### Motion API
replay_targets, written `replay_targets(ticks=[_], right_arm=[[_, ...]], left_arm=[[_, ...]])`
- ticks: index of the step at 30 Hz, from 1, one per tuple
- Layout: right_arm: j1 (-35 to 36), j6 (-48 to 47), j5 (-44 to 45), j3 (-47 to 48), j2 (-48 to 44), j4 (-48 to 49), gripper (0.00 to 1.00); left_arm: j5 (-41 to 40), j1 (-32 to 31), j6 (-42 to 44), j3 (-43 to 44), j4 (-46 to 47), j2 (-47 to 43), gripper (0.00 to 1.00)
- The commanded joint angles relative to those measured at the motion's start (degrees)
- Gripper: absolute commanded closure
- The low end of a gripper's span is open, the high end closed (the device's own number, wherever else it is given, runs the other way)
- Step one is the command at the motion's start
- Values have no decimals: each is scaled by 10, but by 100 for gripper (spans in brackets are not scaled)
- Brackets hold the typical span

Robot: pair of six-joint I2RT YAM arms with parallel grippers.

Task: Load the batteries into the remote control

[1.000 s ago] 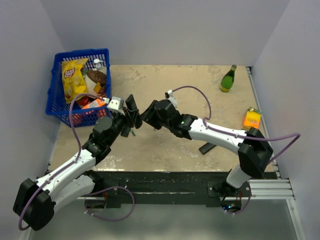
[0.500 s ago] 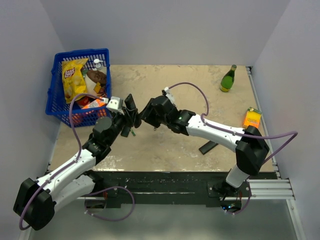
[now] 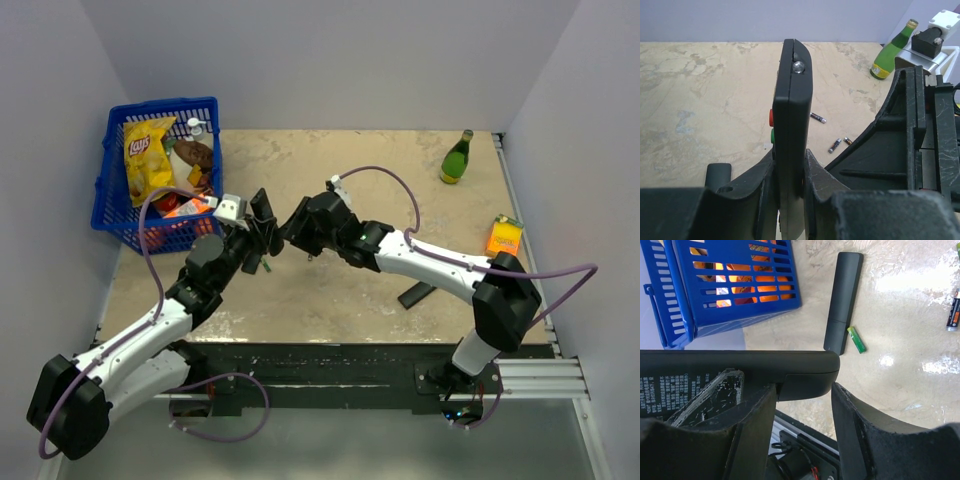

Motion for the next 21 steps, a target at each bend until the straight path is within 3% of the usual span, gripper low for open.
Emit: replay_targets(ticks=[1, 11, 21], right_arm=[[4, 16, -45, -1, 6, 52, 47], [-9, 21, -50, 3, 50, 0, 47], [-15, 31, -37, -31, 44, 14, 48]], left_arm=[[123, -21, -32, 1, 124, -10, 100], [167, -26, -10, -13, 167, -30, 100], [112, -40, 56, 1, 125, -50, 100]])
